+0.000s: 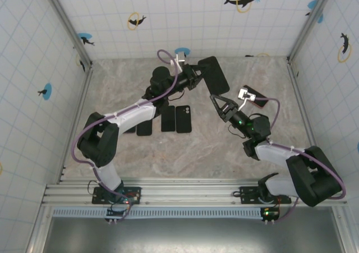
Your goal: Take the phone out of the phone case
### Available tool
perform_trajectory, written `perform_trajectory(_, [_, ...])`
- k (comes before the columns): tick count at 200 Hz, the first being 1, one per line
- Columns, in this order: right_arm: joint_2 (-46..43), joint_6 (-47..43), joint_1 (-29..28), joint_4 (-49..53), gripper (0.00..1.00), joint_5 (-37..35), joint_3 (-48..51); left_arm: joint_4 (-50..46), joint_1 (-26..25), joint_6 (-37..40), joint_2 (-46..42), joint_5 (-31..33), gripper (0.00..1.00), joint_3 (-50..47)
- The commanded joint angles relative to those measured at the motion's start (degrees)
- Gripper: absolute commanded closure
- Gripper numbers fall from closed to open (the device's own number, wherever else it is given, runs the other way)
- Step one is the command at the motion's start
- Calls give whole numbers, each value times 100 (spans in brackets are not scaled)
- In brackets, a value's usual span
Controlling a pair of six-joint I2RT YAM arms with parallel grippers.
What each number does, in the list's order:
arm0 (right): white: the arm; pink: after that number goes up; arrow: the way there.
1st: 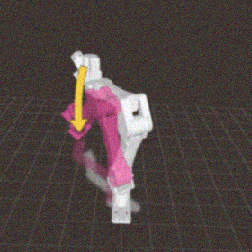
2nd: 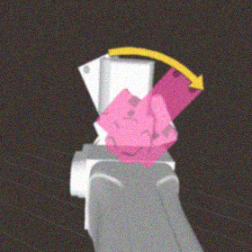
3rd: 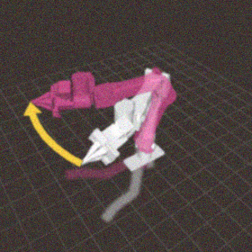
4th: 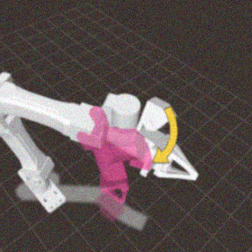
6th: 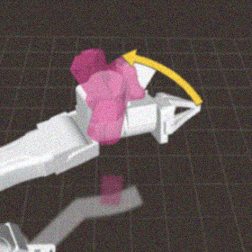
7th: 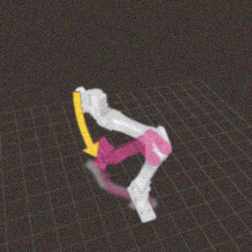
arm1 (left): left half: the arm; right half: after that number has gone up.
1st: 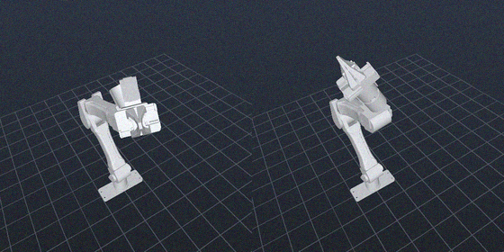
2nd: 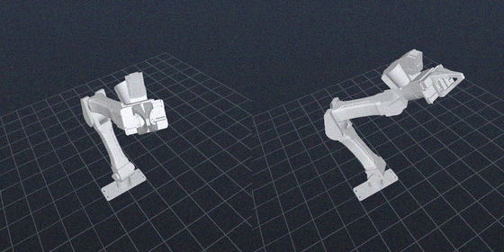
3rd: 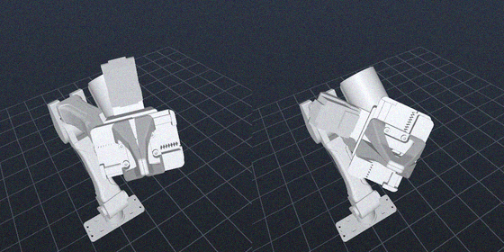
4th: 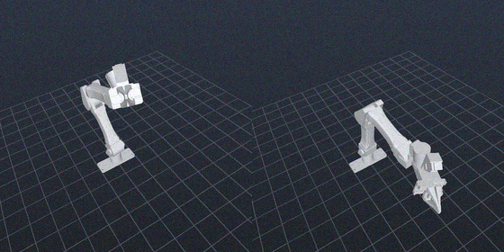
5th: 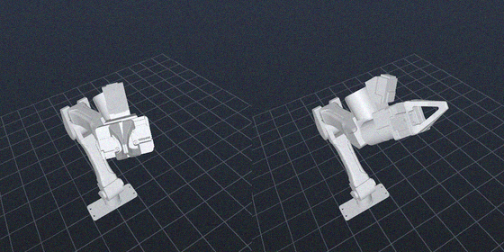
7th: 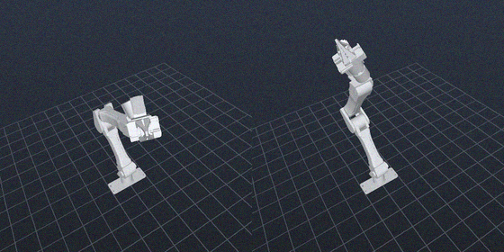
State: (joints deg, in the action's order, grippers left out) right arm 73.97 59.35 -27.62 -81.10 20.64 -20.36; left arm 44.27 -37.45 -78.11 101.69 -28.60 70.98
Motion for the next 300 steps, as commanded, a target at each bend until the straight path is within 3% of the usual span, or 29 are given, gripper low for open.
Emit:
perform_trajectory(1, [23, -56, 54, -154, 83, -44, -276, 372, -11, -22, 9, -119, 100, 217])
perform_trajectory(55, [-146, -764, 140, 717, 89, -130, -301, 338, -84, -198, -26, -200, 100, 304])
perform_trajectory(151, [-617, -1867, 268, 2242, 91, -401, -573, 182, -262, -398, -53, -609, 100, 408])
perform_trajectory(218, [-732, -1428, 451, 1945, 90, -145, -485, -86, -280, -27, -131, -680, 100, 460])
perform_trajectory(251, [-832, -1175, 599, 1668, 82, 256, -450, -571, -242, 550, -250, -673, 100, 494])
perform_trajectory(300, [-1183, -2097, 754, 2984, 67, 715, -597, -821, -13, 1263, -281, -872, 100, 597])
